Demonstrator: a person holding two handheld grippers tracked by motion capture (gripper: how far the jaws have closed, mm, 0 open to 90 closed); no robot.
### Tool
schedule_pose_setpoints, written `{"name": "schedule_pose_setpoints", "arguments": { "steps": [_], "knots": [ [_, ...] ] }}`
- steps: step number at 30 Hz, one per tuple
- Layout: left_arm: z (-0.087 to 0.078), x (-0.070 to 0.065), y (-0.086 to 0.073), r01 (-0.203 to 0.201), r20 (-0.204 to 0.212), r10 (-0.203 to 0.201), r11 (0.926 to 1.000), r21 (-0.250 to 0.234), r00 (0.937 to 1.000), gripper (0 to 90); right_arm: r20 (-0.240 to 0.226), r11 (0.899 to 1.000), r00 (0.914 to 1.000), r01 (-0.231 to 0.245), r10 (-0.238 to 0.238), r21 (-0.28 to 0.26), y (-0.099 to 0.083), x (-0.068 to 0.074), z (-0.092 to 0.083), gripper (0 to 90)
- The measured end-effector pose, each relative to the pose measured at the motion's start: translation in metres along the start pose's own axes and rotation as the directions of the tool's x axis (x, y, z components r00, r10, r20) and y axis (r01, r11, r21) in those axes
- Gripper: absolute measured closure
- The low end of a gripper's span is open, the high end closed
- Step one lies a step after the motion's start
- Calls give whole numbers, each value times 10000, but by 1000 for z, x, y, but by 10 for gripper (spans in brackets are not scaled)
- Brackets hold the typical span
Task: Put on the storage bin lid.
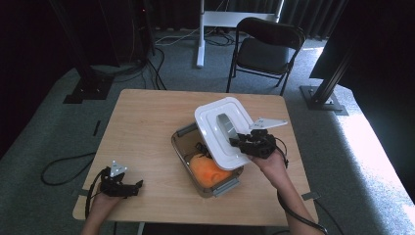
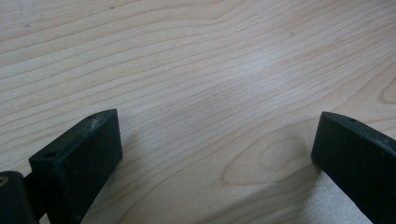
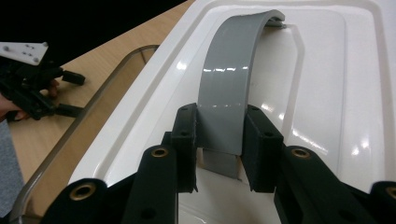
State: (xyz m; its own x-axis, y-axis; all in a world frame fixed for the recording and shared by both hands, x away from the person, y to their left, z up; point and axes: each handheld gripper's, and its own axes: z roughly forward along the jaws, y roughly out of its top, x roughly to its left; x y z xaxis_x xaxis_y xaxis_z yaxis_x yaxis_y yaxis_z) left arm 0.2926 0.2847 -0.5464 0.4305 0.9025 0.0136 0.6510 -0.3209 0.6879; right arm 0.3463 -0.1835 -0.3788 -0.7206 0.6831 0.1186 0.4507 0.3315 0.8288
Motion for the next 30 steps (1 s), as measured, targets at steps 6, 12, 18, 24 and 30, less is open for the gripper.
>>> {"name": "schedule_pose_setpoints", "arguments": {
  "steps": [6, 12, 18, 24, 30],
  "knots": [
    [0, 0, 0, 27, 6, -27, 10000, -6, 10000, 22, -322, 9998, 9993, 196, -194, 69, -1, 11, 5, 686],
    [0, 0, 0, 45, 3, -45, 10000, -21, 10000, 22, -676, 9989, 9967, 457, -448, 125, 0, 23, 8, 685],
    [0, 0, 0, 17, 7, -17, 10000, 0, 10000, 22, -940, 9970, 9933, 708, -676, 316, -1, 33, 16, 685],
    [0, 0, 0, 3, 7, -3, 10000, 15, 10000, 22, -1212, 9957, 9905, 725, -650, 584, -5, 38, 26, 685],
    [0, 0, 0, 19, 5, -19, 10000, -5, 10000, 22, -1517, 9923, 9857, 872, -731, 885, -13, 44, 36, 685]
  ]
}}
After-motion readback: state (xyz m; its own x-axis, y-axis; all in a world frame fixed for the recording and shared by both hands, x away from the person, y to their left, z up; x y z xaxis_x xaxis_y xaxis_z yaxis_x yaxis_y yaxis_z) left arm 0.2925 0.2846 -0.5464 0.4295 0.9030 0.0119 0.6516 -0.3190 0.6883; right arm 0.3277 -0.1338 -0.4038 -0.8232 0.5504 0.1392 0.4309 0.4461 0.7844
